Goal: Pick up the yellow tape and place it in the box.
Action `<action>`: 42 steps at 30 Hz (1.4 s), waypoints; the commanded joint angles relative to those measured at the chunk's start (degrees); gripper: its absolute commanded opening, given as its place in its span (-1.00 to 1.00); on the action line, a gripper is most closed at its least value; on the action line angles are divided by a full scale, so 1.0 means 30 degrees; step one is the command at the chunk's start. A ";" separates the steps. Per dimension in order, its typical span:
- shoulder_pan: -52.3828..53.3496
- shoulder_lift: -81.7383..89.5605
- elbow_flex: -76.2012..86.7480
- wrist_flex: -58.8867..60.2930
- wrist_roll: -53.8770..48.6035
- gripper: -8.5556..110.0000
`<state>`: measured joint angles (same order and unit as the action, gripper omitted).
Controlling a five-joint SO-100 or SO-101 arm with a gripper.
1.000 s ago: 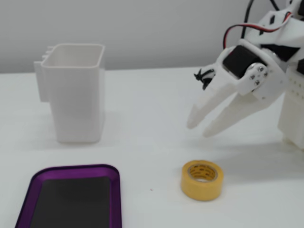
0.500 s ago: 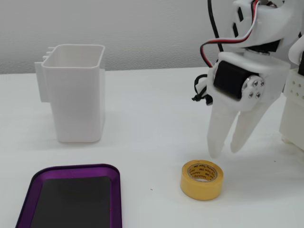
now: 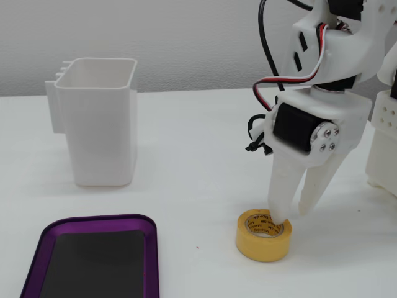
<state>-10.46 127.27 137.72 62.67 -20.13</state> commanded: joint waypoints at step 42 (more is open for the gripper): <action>-0.0146 -0.0059 -0.8174 -0.2344 0.0059 -0.87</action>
<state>-10.46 127.09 122.52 55.63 -20.13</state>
